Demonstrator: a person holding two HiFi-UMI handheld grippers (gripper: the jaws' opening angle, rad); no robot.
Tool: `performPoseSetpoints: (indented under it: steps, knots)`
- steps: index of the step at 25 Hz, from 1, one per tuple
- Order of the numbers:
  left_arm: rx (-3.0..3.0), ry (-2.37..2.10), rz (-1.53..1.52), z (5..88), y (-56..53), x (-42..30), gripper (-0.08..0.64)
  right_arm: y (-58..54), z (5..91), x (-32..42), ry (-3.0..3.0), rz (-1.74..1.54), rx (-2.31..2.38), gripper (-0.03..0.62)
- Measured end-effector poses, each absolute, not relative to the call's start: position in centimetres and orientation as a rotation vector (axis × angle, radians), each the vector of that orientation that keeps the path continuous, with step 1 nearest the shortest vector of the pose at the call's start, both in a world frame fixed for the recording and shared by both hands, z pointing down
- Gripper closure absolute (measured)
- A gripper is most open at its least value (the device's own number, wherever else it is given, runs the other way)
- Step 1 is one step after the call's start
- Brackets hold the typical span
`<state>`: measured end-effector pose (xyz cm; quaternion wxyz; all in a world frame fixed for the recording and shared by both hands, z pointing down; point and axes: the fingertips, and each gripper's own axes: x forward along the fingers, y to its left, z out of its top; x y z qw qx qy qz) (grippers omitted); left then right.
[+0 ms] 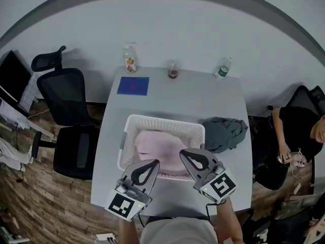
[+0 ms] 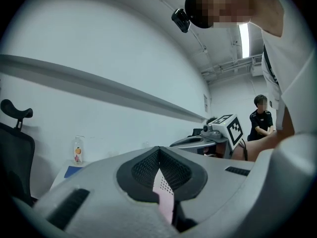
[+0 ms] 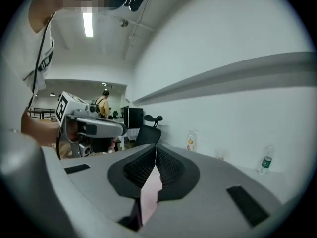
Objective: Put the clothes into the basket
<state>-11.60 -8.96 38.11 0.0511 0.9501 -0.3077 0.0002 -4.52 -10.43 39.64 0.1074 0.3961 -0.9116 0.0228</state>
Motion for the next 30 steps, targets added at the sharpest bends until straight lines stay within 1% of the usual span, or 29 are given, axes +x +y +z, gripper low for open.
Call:
performPoseSetpoints:
  steps: [8, 30]
  knots:
    - [2.934, -0.864, -0.106, 37.0, -7.1, -10.5, 0.554, -6.2, 36.7, -2.5, -2.796, 0.050, 1.269, 0.588]
    - [2.976, -0.819, -0.102, 36.4, -4.3, -9.1, 0.554, -3.1, 37.3, -2.2, -2.757, 0.031, 1.294, 0.588]
